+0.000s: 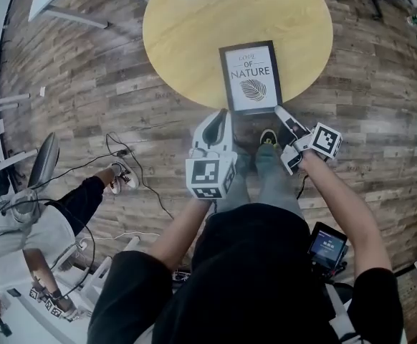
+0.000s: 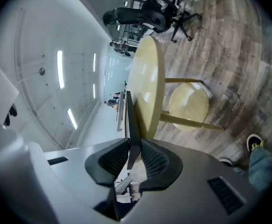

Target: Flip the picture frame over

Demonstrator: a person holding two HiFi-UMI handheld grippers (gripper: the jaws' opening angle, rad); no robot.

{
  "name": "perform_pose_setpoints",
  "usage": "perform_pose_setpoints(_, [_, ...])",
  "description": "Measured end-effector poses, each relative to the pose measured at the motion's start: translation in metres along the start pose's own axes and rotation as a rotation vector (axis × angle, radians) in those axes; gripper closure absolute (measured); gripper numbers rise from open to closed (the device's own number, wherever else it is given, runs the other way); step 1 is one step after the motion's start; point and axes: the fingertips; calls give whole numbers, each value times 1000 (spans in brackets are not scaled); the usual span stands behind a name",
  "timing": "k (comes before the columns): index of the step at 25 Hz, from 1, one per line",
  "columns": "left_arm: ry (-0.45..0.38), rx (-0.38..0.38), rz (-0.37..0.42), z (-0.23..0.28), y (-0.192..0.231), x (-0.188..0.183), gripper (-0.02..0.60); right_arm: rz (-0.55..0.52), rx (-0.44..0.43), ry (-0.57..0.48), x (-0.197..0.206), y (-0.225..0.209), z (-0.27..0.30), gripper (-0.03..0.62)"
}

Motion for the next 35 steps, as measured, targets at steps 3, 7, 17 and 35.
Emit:
perform_pose_setpoints(3, [5, 4, 0, 0, -1, 1, 552, 47, 11, -4, 5, -16, -2, 511])
perform_pose_setpoints(7, [4, 9, 2, 0, -2, -1, 552, 5, -2, 2, 0, -18, -1, 508])
perform_pose_setpoints(17, [-23, 15, 26, -1, -4, -18, 552, -356, 135, 52, -17, 7, -10, 444])
perform_pose_setpoints(35, [-231, 115, 42, -47, -50, -150, 552, -1253, 41, -103, -63, 230, -42, 442])
Point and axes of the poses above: the fingertips, and each gripper's own axes: z forward along the fingers, y to its left, x out of its underside
